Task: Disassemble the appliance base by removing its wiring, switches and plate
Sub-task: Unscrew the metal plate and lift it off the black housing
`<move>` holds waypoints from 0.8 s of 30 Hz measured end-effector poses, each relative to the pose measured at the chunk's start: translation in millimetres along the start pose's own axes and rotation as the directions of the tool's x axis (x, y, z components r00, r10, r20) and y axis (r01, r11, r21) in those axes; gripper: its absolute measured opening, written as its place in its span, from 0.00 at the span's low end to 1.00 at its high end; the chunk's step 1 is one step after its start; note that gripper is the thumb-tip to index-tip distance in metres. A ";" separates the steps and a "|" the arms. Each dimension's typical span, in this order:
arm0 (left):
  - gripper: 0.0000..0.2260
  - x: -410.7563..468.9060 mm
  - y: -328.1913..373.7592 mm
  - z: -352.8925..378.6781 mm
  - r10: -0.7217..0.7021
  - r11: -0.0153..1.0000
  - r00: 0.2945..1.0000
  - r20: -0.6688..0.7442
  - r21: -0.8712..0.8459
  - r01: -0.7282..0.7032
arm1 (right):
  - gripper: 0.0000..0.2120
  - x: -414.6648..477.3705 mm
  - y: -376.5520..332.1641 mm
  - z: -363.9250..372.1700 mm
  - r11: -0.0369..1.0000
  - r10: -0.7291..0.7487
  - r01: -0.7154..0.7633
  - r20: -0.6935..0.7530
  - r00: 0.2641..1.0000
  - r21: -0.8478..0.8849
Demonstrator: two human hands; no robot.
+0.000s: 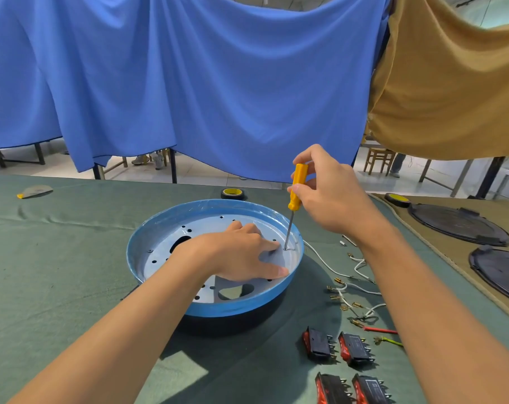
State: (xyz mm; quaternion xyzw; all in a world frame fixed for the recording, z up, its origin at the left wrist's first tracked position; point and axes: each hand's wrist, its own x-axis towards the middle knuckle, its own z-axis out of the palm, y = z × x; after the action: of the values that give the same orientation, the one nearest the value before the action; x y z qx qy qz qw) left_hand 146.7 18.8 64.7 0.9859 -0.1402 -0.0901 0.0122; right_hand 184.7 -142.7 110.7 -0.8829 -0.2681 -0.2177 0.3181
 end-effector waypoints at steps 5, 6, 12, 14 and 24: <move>0.30 -0.2 0.0 0.1 0.005 1.000 1.000 -0.007 0.000 -0.005 | 0.15 1.1 -0.1 -3.9 1.000 0.019 -0.019 -0.004 1.000 -0.002; 0.29 -0.5 0.3 0.3 0.009 1.000 1.000 -0.010 0.004 -0.009 | 0.15 0.8 -0.5 -4.1 1.000 0.018 -0.018 0.005 1.000 0.011; 0.29 -2.2 1.4 -0.1 0.000 1.000 1.000 -0.005 -0.007 0.000 | 0.07 1.0 -1.6 0.4 0.998 0.042 -0.039 -0.058 0.997 0.044; 0.29 -2.7 2.1 -0.4 0.003 1.000 1.000 -0.006 -0.003 -0.003 | 0.04 1.2 -0.4 3.0 0.999 0.035 -0.029 -0.131 0.991 0.045; 0.29 0.3 1.5 1.2 0.012 1.000 1.000 -0.016 0.009 -0.012 | 0.06 3.9 1.6 4.4 1.000 0.017 -0.018 -0.115 0.993 -0.002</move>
State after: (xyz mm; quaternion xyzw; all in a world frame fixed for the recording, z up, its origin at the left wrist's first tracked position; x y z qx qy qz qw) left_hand 146.3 17.2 63.5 0.9859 -0.1463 -0.0813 0.0093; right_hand 189.6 -139.5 109.0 -0.8717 -0.2413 -0.2658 0.3334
